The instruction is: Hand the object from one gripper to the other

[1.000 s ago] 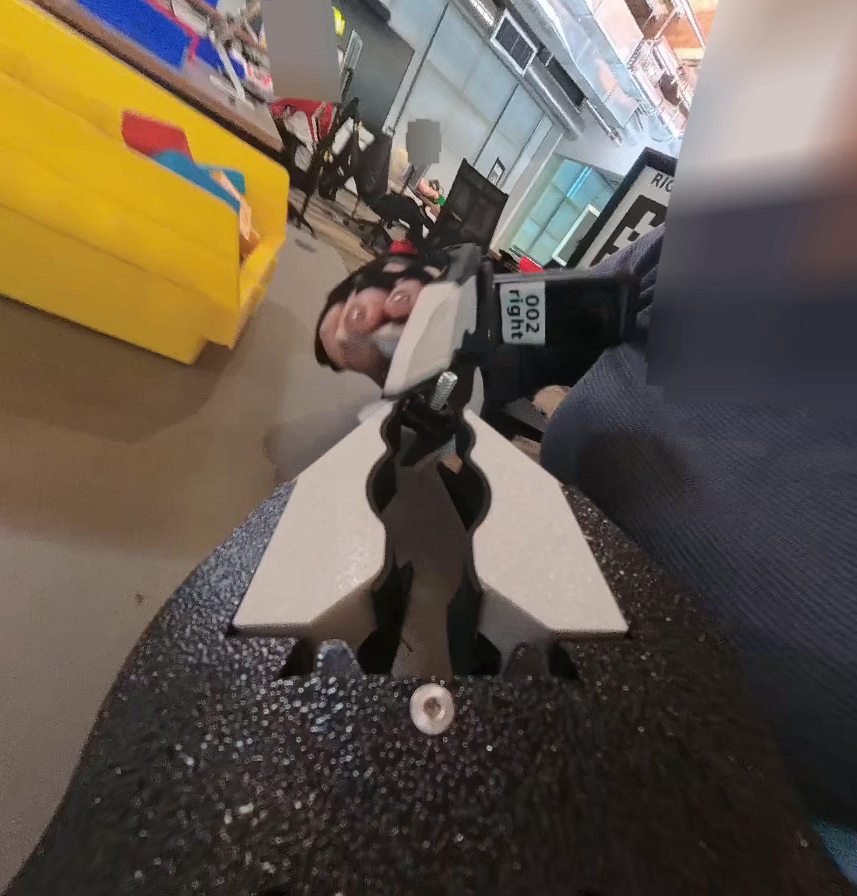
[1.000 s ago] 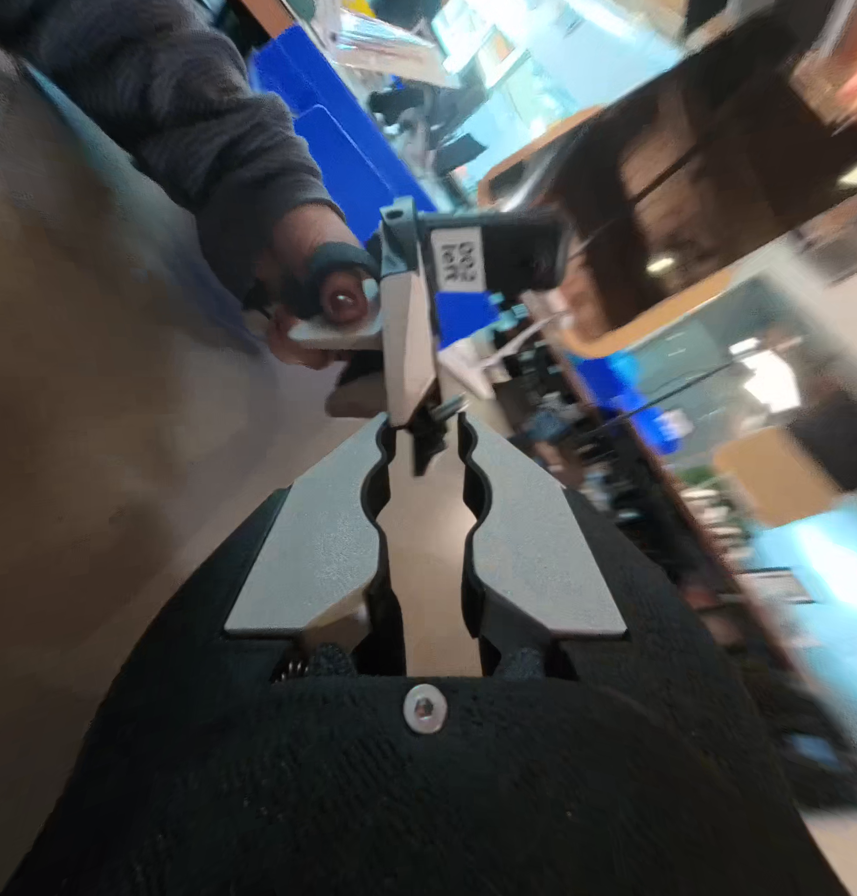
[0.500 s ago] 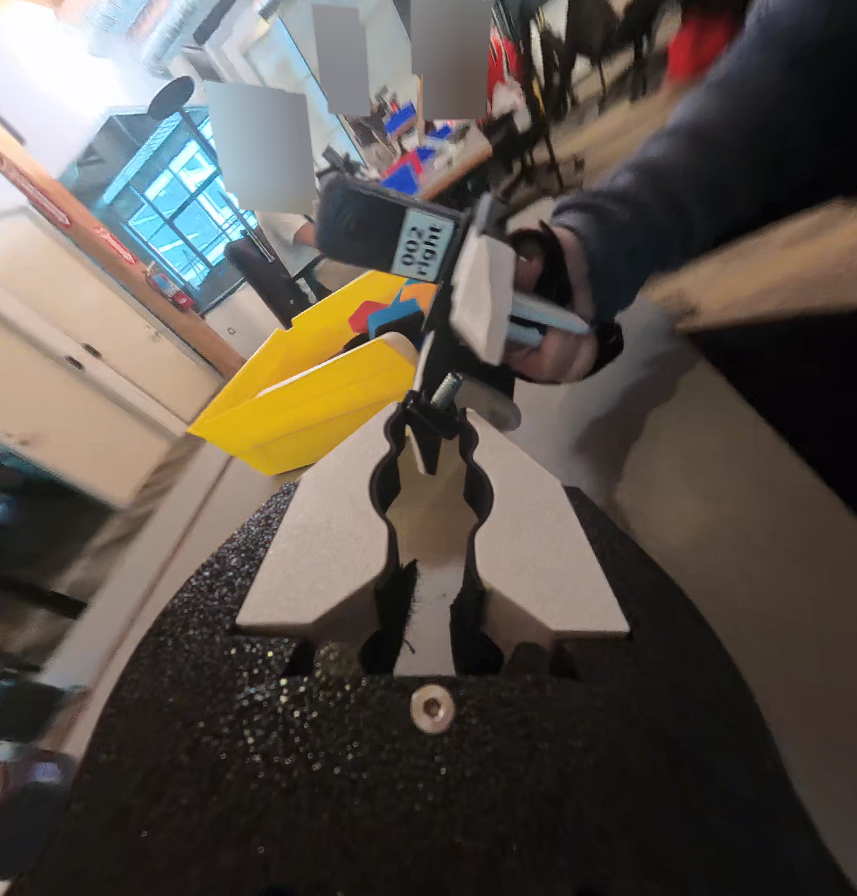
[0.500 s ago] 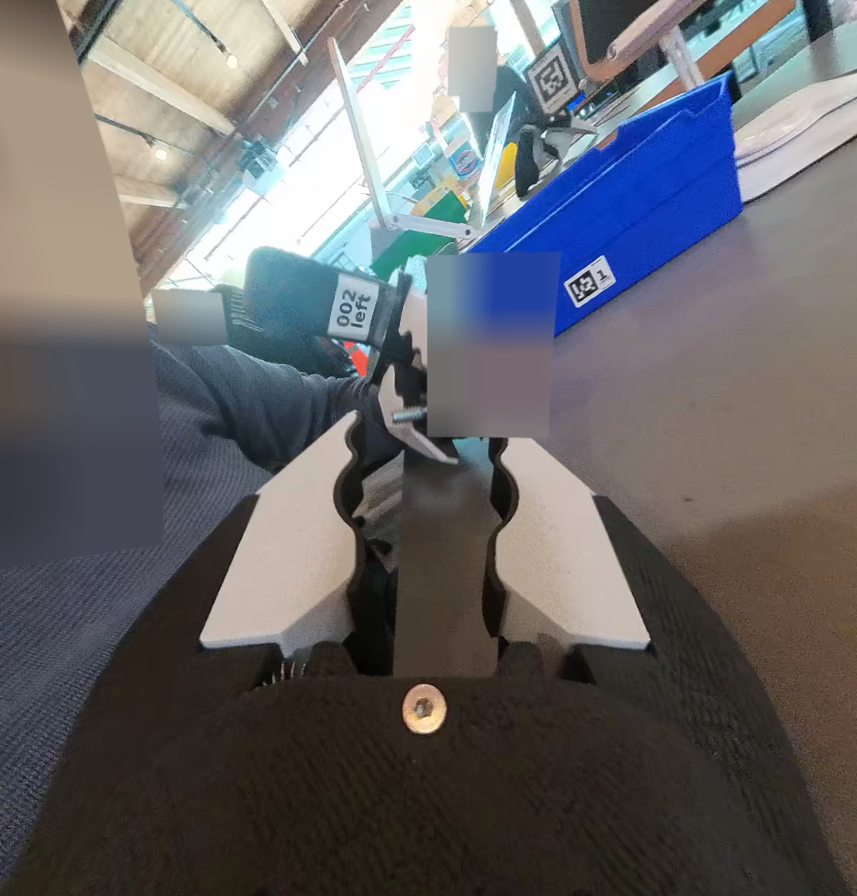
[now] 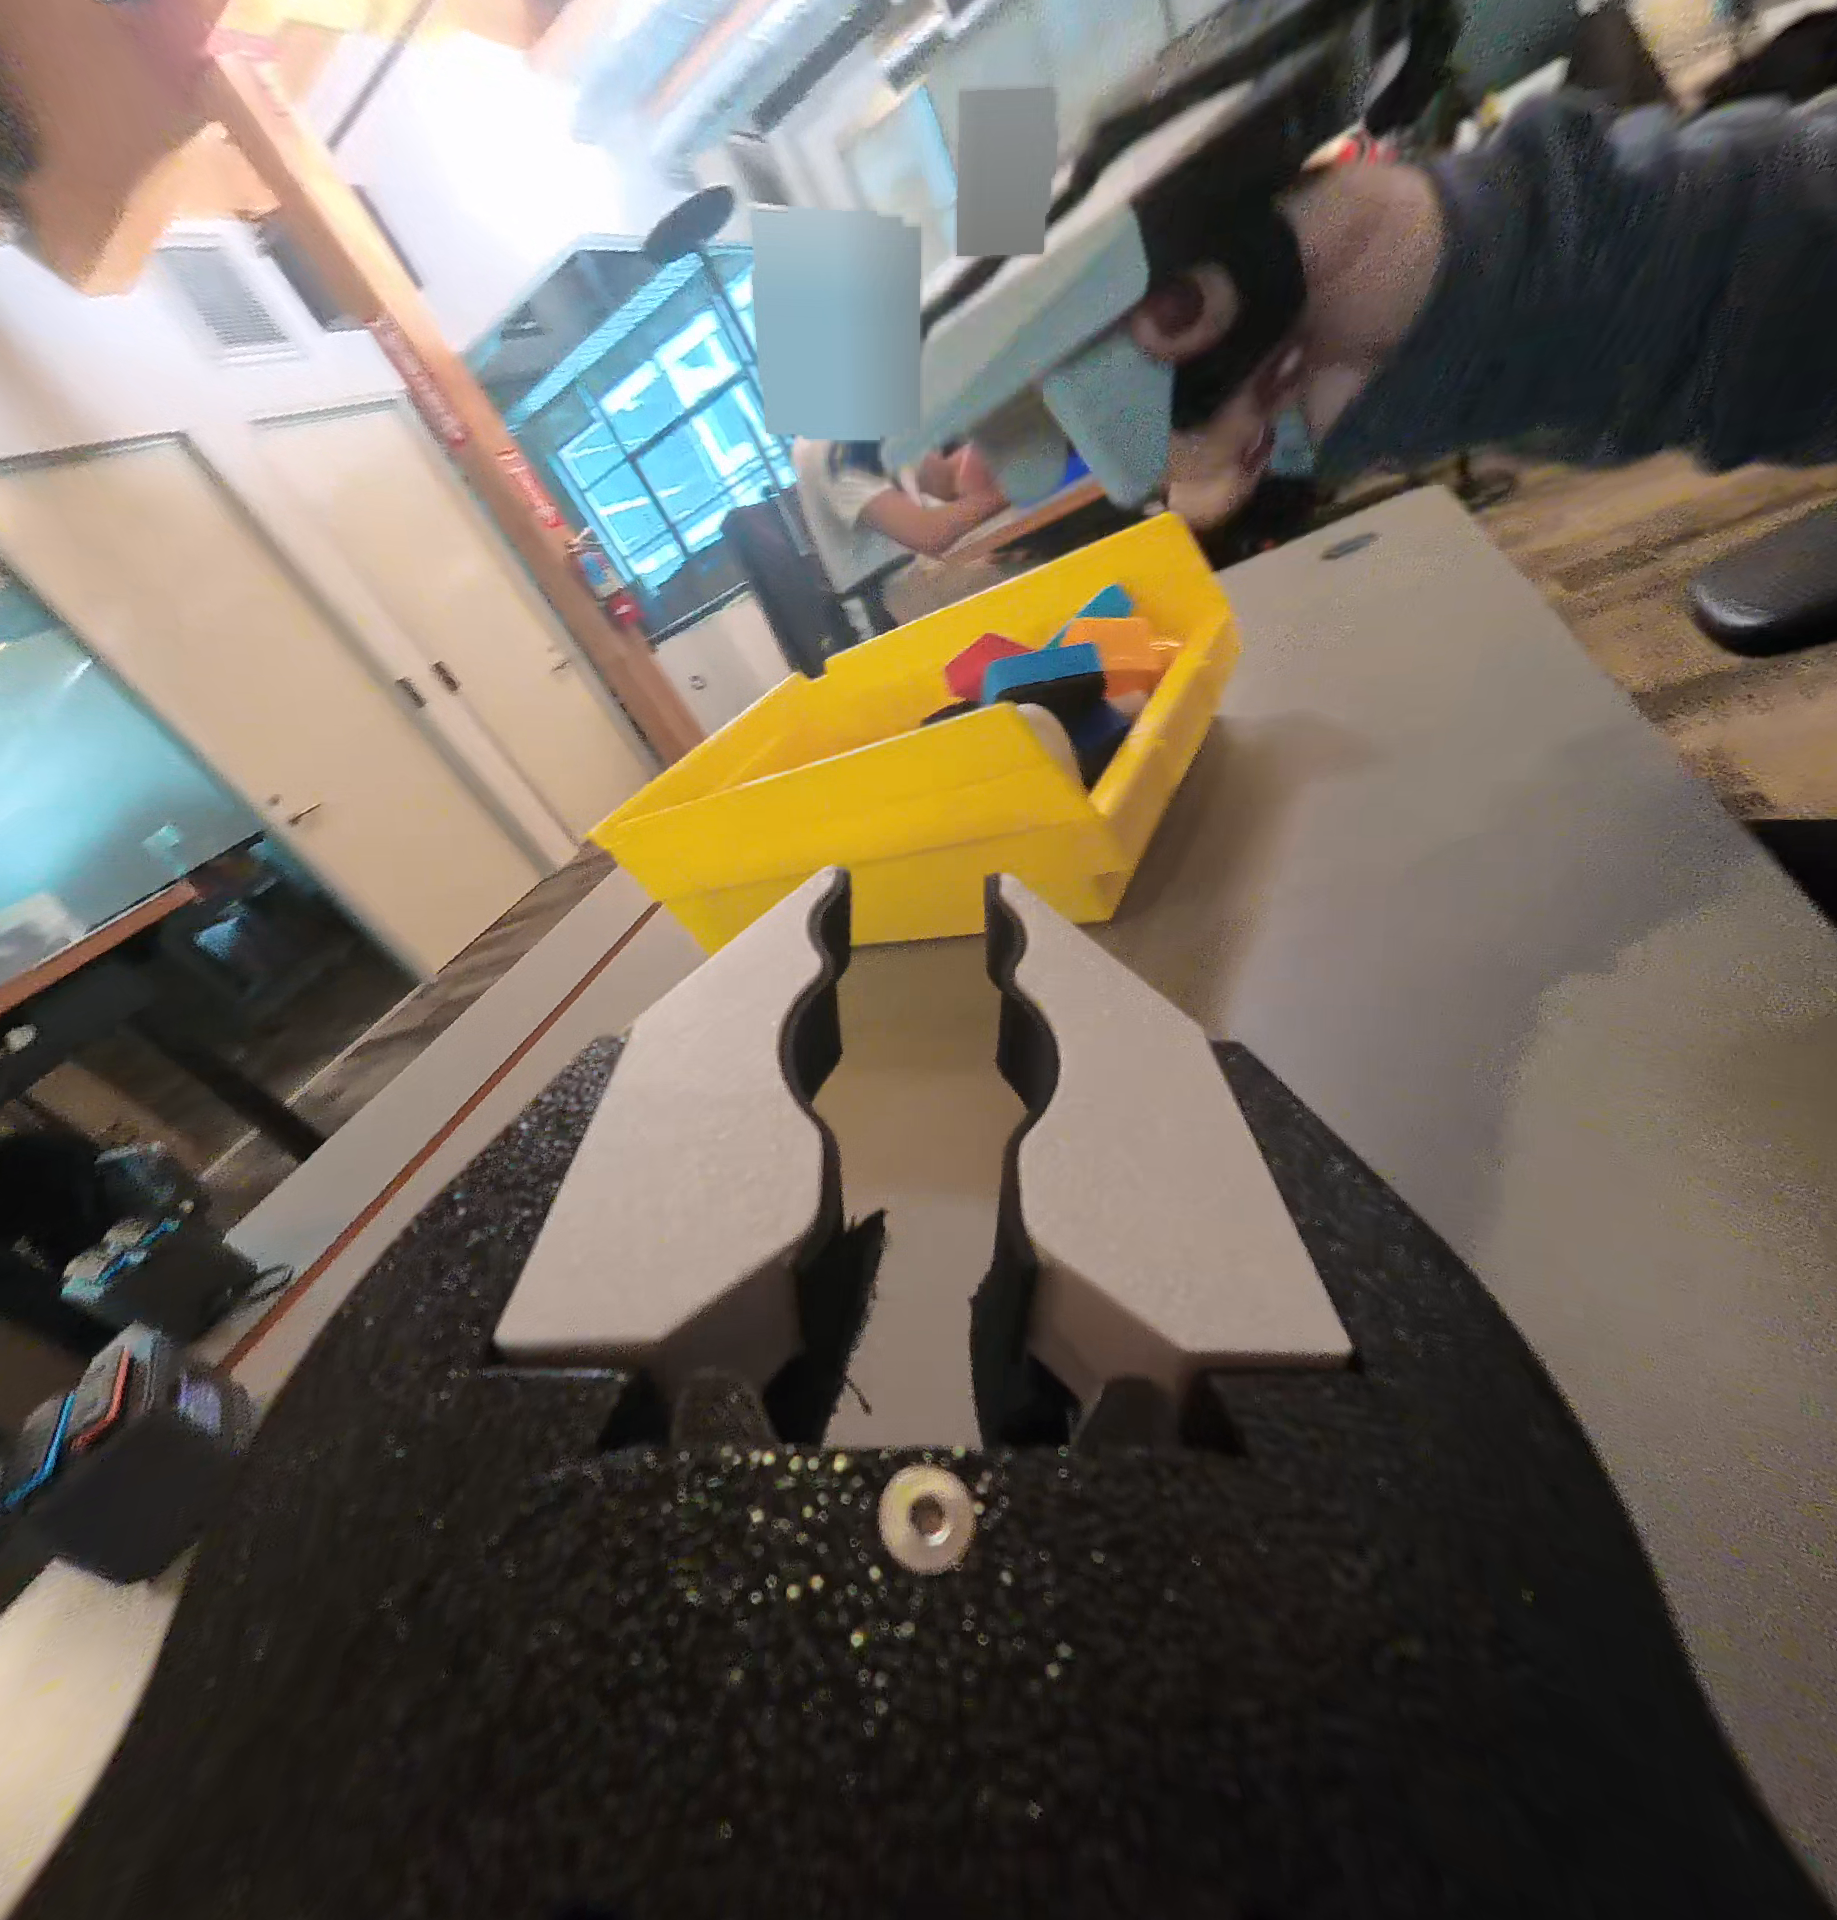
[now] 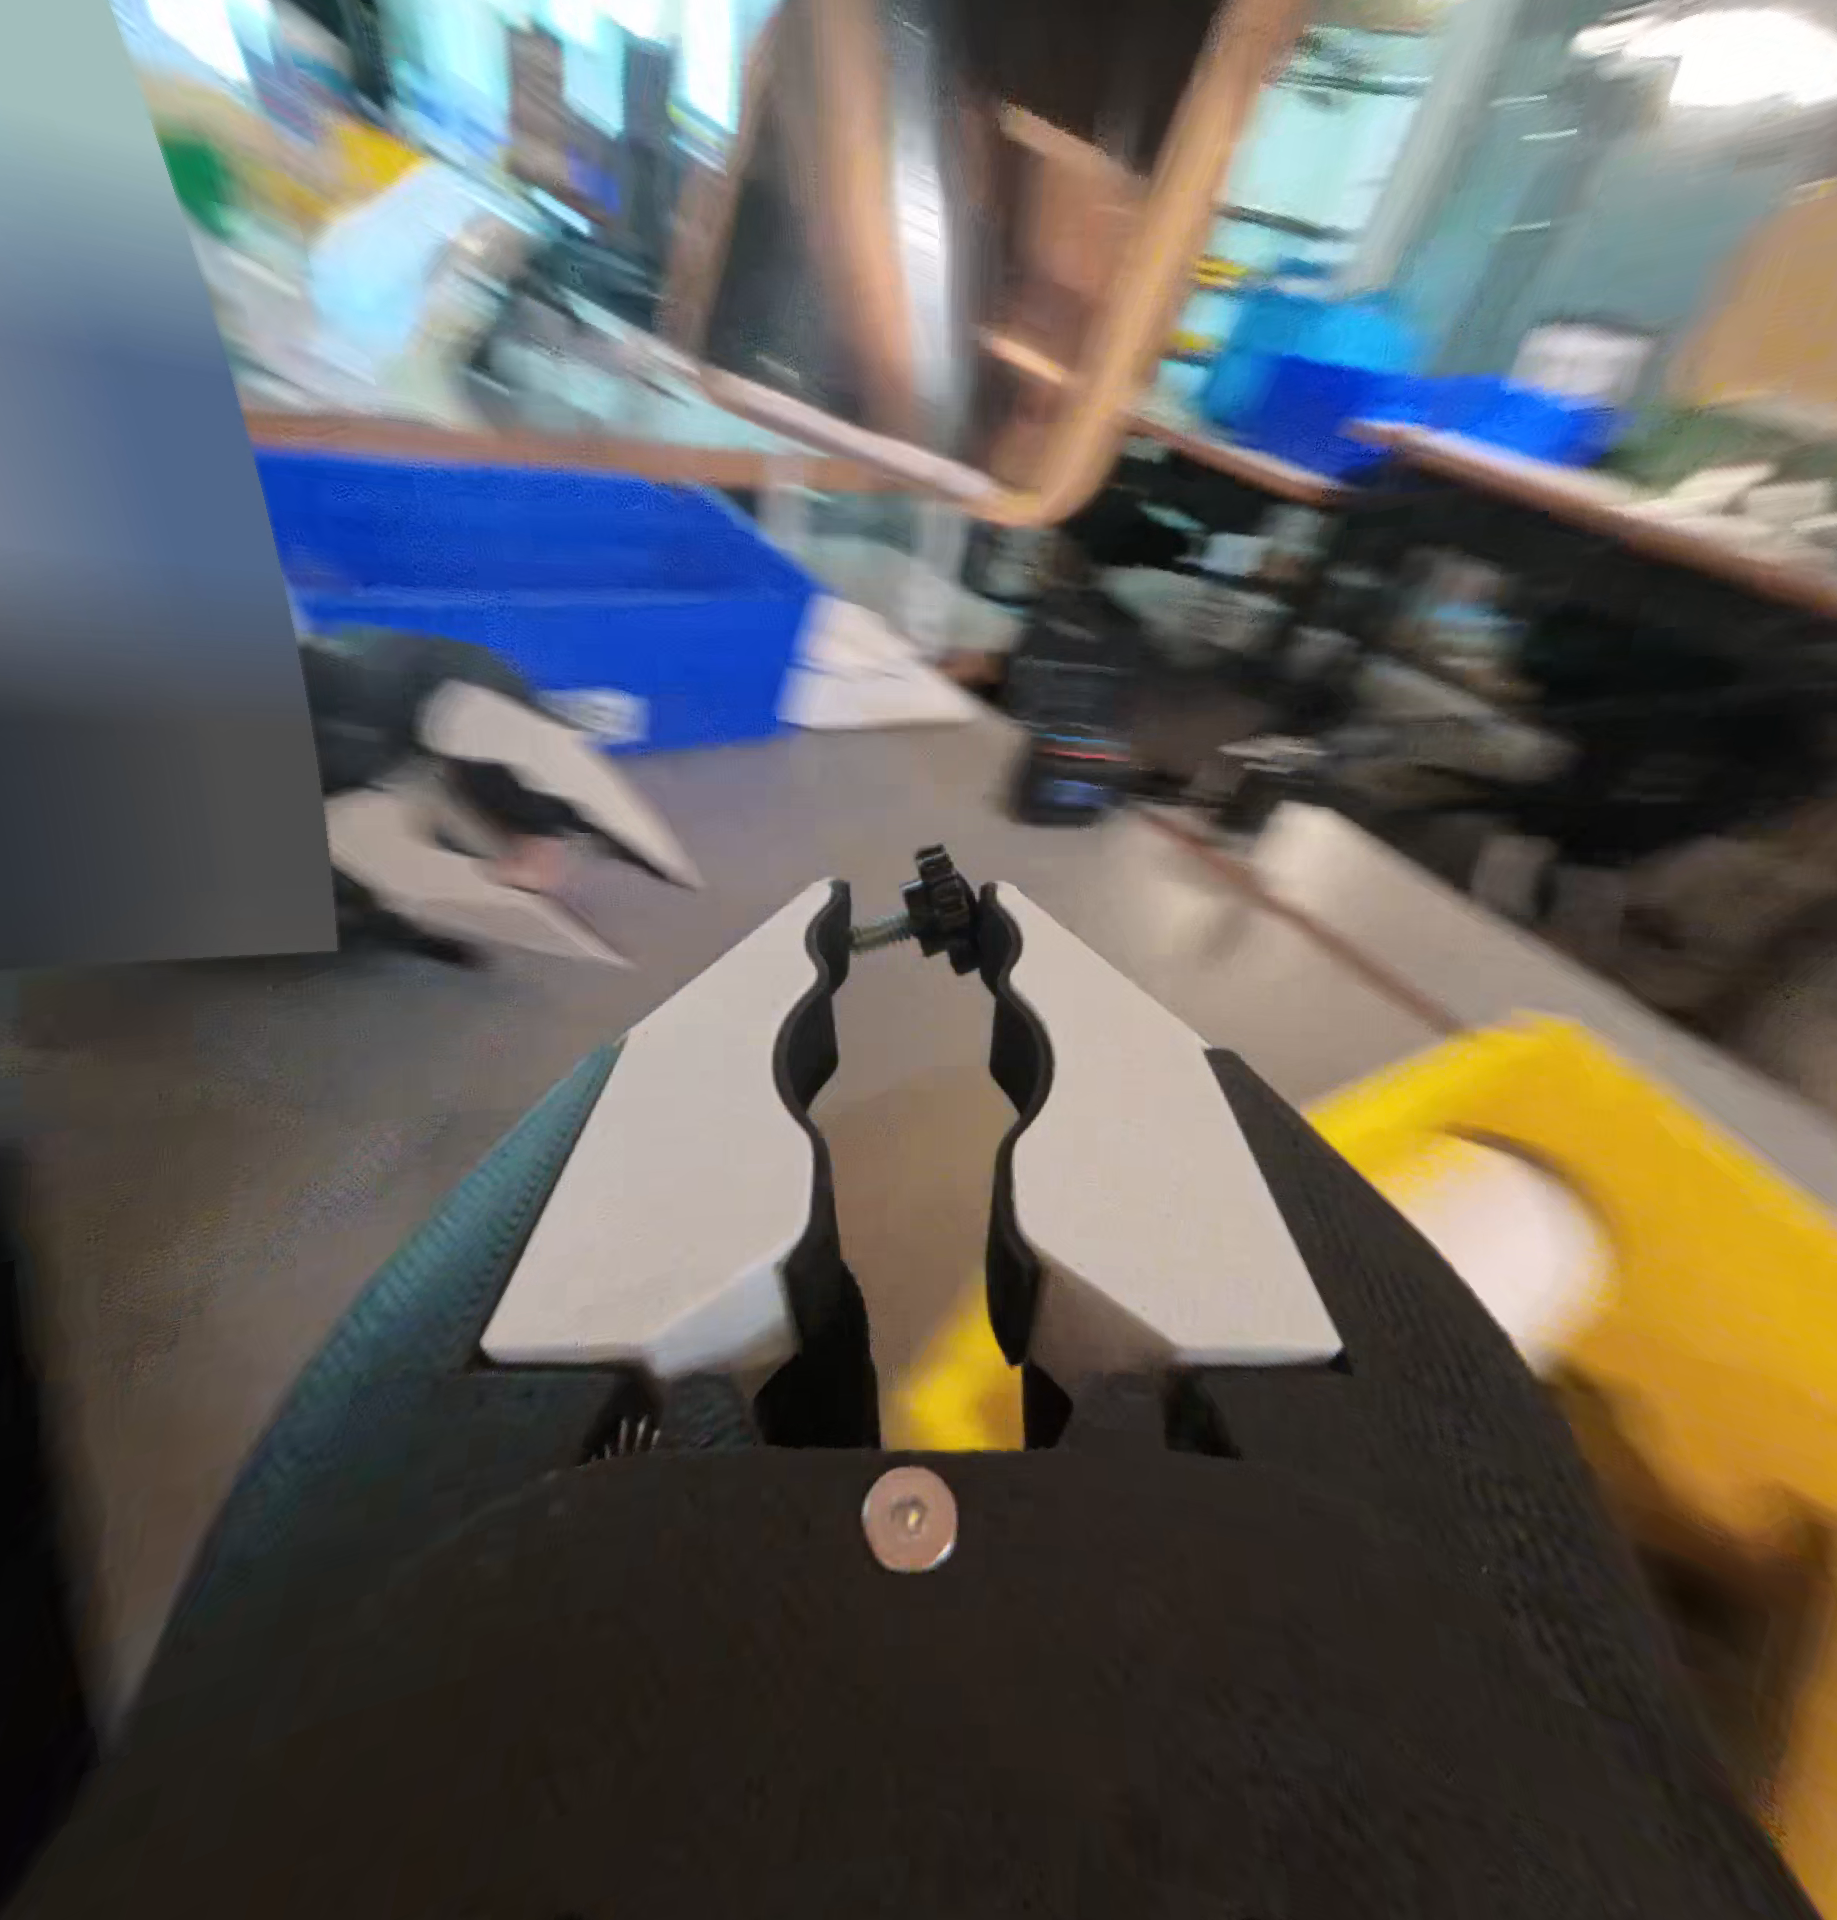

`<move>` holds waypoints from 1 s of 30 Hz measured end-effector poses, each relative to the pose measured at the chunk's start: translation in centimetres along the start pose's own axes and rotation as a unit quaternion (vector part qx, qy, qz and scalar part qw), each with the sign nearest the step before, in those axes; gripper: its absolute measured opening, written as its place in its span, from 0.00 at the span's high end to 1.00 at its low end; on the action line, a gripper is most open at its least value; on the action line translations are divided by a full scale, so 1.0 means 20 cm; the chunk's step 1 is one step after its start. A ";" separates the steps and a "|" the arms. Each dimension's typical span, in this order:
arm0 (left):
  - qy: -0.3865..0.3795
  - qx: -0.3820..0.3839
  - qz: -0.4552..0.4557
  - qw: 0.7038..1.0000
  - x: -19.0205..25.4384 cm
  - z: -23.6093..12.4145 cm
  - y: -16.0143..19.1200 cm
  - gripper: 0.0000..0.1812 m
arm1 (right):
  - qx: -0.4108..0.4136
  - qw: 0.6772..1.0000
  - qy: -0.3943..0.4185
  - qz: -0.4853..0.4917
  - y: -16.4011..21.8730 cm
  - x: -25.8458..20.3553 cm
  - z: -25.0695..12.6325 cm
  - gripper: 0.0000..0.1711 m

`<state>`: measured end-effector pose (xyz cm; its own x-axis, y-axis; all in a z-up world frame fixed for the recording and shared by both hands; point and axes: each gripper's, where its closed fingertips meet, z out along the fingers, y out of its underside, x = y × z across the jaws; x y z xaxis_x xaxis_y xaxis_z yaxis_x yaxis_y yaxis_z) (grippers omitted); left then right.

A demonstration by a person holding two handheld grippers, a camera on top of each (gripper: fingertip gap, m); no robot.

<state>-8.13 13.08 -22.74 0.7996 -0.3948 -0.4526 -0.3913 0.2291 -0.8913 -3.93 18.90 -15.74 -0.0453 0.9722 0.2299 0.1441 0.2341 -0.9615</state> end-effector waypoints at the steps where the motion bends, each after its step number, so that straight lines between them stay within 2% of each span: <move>1: -0.012 0.000 -0.007 1.000 -0.02 0.00 0.02 0.87 | -0.031 0.997 0.068 -0.036 0.01 0.15 -0.06 0.87; 3: -0.033 -0.002 -0.027 0.999 -0.05 -0.01 0.06 0.84 | -0.112 0.972 0.187 -0.086 0.09 0.41 -0.19 0.87; 5: -0.044 -0.005 -0.049 0.998 -0.08 -0.01 0.10 0.83 | -0.182 0.944 0.259 -0.095 0.22 0.59 -0.30 0.87; 9: -0.062 -0.007 -0.088 0.994 -0.13 -0.02 0.13 0.81 | -0.219 0.934 0.282 -0.024 0.43 0.73 -0.36 0.86; 12: -0.066 -0.007 -0.111 0.992 -0.15 -0.03 0.15 0.81 | -0.230 0.931 0.282 0.000 0.51 0.75 -0.35 0.75; 14: -0.068 -0.005 -0.119 0.991 -0.16 -0.03 0.15 0.81 | -0.226 0.933 0.280 -0.009 0.50 0.73 -0.33 0.73; 17: -0.067 -0.005 -0.118 0.991 -0.16 -0.03 0.15 0.81 | -0.175 0.951 0.252 -0.036 0.37 0.61 -0.24 0.69; 20: -0.065 -0.008 -0.107 0.992 -0.14 -0.02 0.15 0.81 | -0.037 0.990 0.131 -0.036 0.13 0.22 -0.02 0.69; 21: -0.064 -0.009 -0.107 0.992 -0.14 -0.02 0.15 0.81 | -0.011 0.996 0.080 -0.026 0.10 0.06 0.05 0.69; 23: -0.056 -0.017 -0.121 0.991 -0.13 -0.02 0.16 0.81 | -0.011 1.000 0.012 -0.009 0.17 -0.18 0.18 0.66; 25: -0.050 -0.020 -0.143 0.988 -0.14 -0.03 0.16 0.81 | -0.007 1.000 -0.017 -0.003 0.27 -0.31 0.25 0.66; 27: -0.050 -0.018 -0.159 0.986 -0.15 -0.04 0.17 0.82 | 0.008 0.999 -0.031 -0.005 0.30 -0.38 0.28 0.66; 30: -0.057 -0.045 -0.162 0.984 -0.17 -0.04 0.17 0.84 | 0.030 0.999 -0.011 0.006 0.31 -0.36 0.27 0.66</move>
<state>-12.57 14.47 -24.15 0.9327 -0.3315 -0.1423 -0.1417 0.0262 -0.9896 -8.13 13.35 -24.23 -0.0660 0.9741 0.2161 0.0851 0.2213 -0.9715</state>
